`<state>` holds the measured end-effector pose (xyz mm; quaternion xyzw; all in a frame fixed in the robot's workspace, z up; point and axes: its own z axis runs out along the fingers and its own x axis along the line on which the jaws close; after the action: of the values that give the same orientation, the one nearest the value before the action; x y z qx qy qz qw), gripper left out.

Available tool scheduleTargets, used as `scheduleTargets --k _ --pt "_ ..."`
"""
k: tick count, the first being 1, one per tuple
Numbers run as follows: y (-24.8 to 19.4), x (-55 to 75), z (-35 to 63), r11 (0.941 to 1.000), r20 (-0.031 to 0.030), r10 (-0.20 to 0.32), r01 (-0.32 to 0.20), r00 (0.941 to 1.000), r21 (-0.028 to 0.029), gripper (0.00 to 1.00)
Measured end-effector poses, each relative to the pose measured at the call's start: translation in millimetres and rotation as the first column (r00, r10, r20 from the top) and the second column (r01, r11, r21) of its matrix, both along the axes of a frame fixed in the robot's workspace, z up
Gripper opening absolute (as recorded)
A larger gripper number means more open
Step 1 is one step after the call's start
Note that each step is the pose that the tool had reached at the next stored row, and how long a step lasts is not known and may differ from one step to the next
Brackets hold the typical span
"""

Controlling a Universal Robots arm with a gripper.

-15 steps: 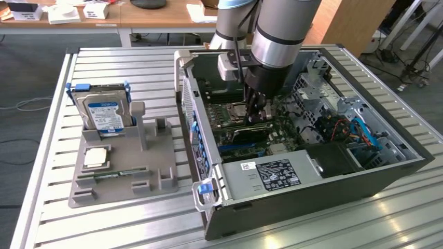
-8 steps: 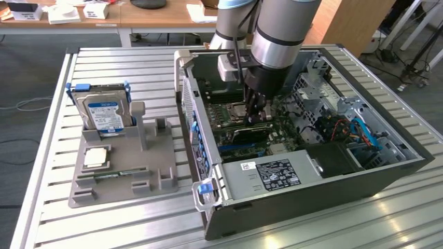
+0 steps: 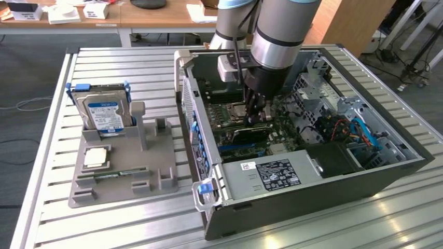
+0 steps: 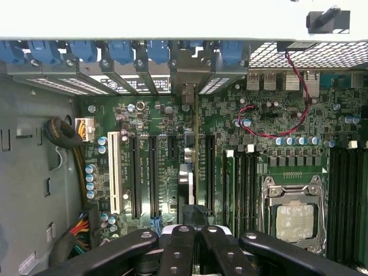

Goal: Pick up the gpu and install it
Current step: 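Press down on the gpu until it lock into place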

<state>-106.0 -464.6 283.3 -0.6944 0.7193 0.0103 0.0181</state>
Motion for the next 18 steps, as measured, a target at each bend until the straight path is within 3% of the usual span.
scheduleTargets --k 9,13,18 --pt "0.0 0.0 -1.0 1.0000 0.0000 0.000 0.000 1.0000 -0.0001 0.11" --pt "0.7 -0.2 -2.6 1.0000 0.0002 0.000 0.000 1.0000 0.0048 0.11" --pt "0.9 -0.4 -2.9 1.0000 0.0000 0.000 0.000 1.0000 0.0050 0.11"
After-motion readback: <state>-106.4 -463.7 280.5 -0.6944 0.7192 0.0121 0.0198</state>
